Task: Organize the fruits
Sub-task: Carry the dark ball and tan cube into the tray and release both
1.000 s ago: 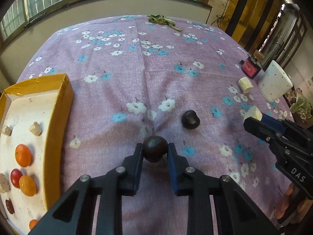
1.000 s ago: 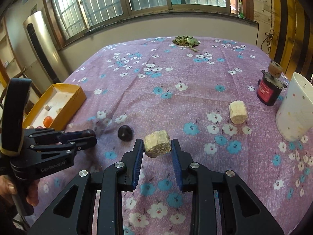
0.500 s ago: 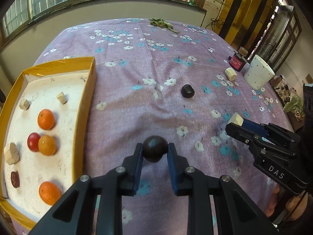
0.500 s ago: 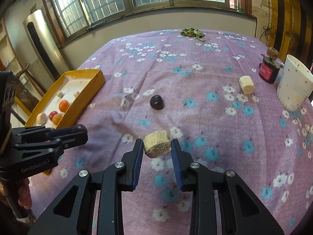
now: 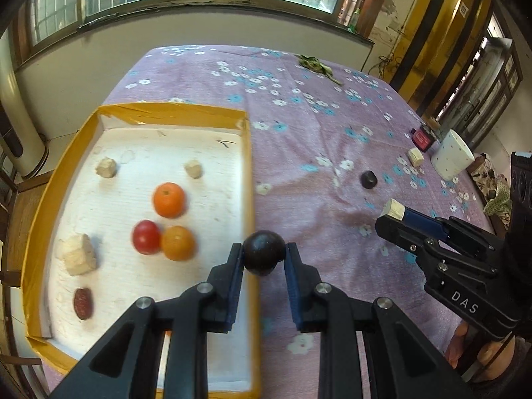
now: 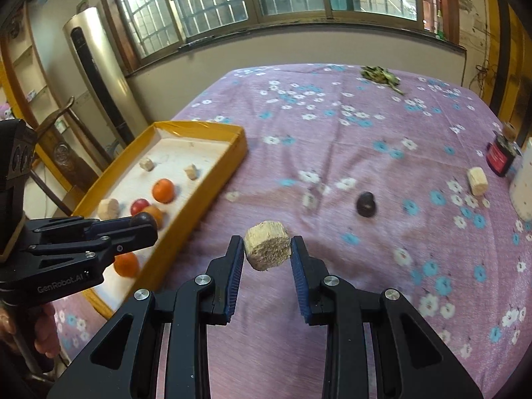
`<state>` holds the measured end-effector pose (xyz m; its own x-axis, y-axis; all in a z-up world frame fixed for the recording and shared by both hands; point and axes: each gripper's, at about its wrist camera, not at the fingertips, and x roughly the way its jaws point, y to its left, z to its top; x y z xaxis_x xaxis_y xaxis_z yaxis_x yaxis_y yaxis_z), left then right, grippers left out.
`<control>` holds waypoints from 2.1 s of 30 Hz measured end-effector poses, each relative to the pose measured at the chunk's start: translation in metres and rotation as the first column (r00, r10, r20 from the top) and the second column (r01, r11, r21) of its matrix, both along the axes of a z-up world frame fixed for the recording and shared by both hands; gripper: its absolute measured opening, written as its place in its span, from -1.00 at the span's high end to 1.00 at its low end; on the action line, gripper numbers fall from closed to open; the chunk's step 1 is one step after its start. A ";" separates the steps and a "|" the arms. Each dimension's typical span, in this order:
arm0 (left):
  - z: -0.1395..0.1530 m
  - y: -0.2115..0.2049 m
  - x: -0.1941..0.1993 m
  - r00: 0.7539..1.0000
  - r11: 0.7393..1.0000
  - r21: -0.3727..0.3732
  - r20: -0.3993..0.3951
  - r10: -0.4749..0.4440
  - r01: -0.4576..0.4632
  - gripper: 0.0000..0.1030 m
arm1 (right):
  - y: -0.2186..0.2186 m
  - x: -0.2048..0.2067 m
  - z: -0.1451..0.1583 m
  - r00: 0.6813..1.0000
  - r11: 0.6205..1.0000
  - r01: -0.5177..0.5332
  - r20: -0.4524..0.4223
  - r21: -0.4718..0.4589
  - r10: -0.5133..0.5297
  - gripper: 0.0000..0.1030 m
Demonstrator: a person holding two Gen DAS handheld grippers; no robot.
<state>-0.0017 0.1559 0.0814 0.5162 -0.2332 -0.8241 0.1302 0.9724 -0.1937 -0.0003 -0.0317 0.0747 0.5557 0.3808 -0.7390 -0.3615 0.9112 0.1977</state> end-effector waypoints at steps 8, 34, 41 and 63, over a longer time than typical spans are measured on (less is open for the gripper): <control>0.006 0.050 0.021 1.000 0.999 -0.017 0.013 0.028 -0.028 0.48 | 0.050 0.016 0.008 0.999 0.999 -0.032 0.007 0.003 0.032 0.46; -0.011 0.134 0.117 0.990 0.990 0.051 -0.036 0.133 -0.131 0.48 | 0.159 0.120 -0.009 0.992 0.992 -0.121 -0.049 -0.039 0.119 0.46; -0.035 0.132 0.144 0.987 0.988 0.075 -0.083 0.140 -0.133 0.48 | 0.166 0.151 -0.038 0.984 0.993 -0.116 -0.141 -0.038 0.109 0.46; -0.055 0.133 0.160 0.981 0.985 0.114 -0.125 0.146 -0.132 0.44 | 0.163 0.160 -0.055 0.982 0.984 -0.114 -0.165 -0.133 0.091 0.26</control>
<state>0.1579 0.2891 0.0267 0.4218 -0.0761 -0.9035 -0.0276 0.9949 -0.0967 0.1595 0.1315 0.0195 0.3909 0.3150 -0.8649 -0.4292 0.8936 0.1316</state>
